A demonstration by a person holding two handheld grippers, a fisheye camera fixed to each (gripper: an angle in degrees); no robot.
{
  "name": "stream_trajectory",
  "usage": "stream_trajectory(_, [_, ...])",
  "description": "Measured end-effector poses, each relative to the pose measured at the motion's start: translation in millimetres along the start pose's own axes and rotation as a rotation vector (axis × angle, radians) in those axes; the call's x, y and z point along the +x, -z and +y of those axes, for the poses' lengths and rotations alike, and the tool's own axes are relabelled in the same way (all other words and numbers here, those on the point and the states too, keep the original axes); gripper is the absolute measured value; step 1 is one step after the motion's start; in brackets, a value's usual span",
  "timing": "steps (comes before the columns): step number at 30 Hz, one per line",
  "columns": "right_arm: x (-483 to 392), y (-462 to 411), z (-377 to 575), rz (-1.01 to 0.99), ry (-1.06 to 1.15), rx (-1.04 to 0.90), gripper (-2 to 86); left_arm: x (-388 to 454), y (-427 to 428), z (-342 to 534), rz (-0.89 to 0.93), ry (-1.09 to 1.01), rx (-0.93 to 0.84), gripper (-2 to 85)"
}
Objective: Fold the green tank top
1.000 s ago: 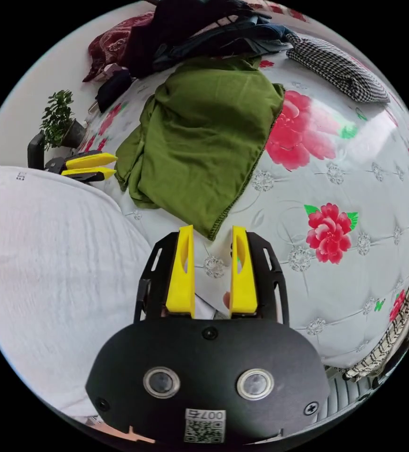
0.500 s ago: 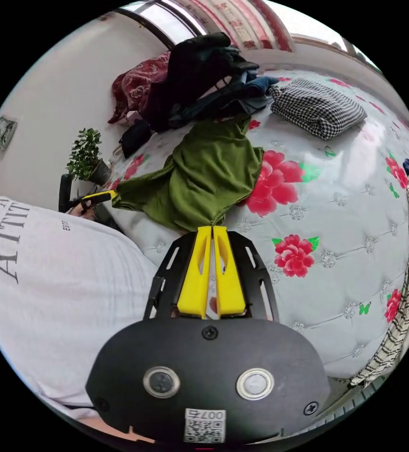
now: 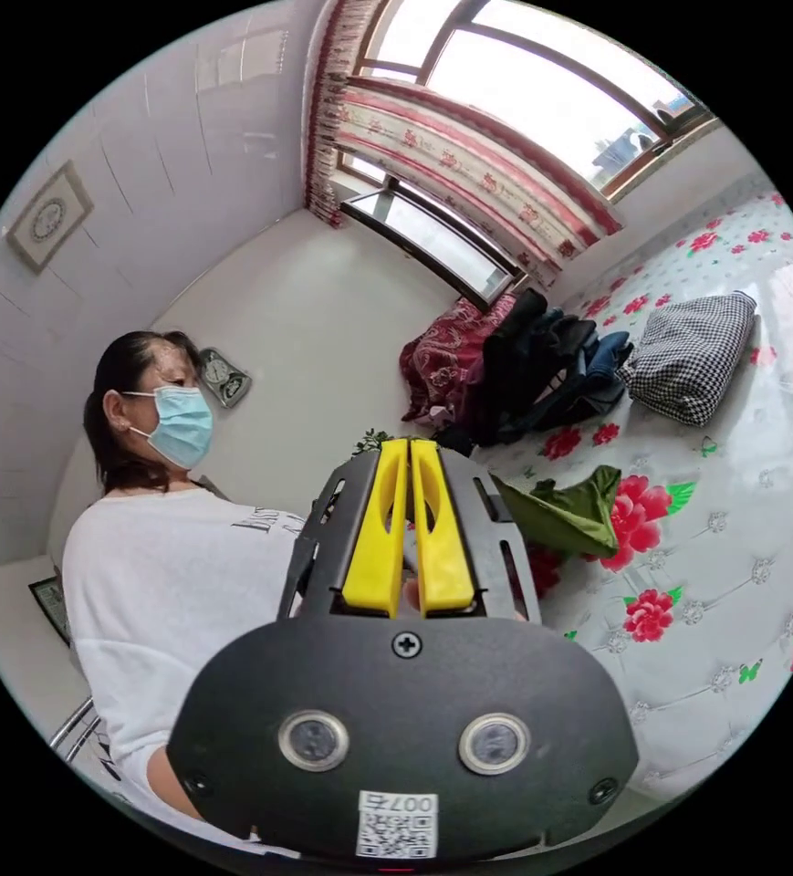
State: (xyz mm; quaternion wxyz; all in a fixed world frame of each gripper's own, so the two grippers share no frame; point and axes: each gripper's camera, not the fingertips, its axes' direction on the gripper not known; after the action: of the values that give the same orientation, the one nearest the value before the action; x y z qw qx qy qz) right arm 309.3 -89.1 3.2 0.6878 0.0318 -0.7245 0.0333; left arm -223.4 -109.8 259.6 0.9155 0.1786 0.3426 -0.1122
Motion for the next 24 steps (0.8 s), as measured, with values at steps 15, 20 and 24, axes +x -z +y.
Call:
stream_trajectory(15, [-166.8,-14.5,-240.2,0.145,0.365,0.115,-0.3,66.9,-50.5,-192.4,0.148,-0.269,0.105,-1.0])
stream_trajectory(20, [-216.2,6.4,-217.8,0.144,0.462,0.103,-0.2,89.7,-16.3,-176.4,0.217,-0.377,0.122,-1.0])
stream_trajectory(24, [-199.4,-0.9,-162.7,0.196,0.415,-0.009,-0.2,67.8,-7.7,-131.0,0.144,-0.359,0.047,-1.0])
